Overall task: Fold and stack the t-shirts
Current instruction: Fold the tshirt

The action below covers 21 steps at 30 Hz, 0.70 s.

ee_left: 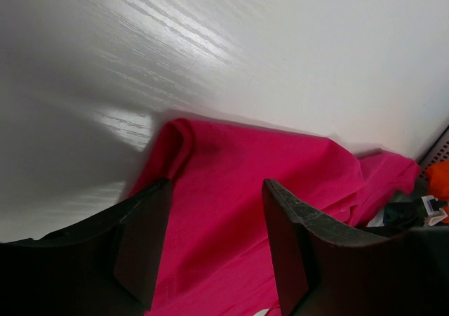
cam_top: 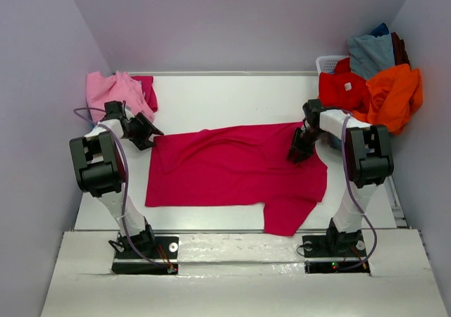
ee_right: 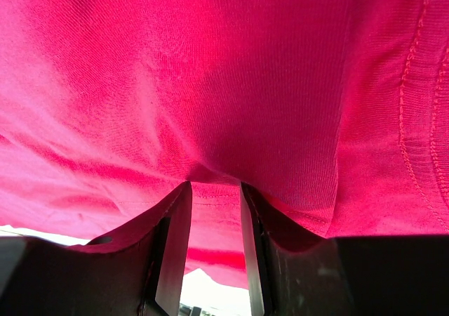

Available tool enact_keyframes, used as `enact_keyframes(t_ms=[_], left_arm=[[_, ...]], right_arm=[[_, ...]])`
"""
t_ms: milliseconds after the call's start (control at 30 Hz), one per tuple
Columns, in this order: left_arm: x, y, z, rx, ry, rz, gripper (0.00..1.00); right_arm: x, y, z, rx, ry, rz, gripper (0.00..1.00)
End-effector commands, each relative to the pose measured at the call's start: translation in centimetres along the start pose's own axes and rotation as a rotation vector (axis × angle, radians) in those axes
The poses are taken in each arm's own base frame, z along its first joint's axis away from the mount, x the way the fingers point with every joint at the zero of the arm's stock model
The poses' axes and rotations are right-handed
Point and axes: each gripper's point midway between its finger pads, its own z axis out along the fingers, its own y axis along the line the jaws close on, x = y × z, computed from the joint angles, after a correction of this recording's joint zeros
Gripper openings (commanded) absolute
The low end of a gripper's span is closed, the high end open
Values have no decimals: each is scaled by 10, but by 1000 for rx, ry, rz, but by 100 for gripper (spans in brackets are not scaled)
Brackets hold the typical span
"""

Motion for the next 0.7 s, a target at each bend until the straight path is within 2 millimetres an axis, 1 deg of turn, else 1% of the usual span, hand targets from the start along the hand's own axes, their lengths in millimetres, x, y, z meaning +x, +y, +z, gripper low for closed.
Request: enact_keyframes(t_ms=[0,200,233,300,667], left_arm=[[0,-1,-7,20,-3,12,66],[3,2,-6,13,2,12,66],[2,6,-7,10,0,2,66],[1,5,-7,13,-2,7,66],[4,12,-1,-1,10,2,65]], right_arm=[[6,-20,16,75,38,-6,40],[6,-20,17,76,40,-4,40],[6,-20,17,76,40,-4,40],[6,-21,18,79,42,-3,40],[6,-21,18,79,43,-3,40]])
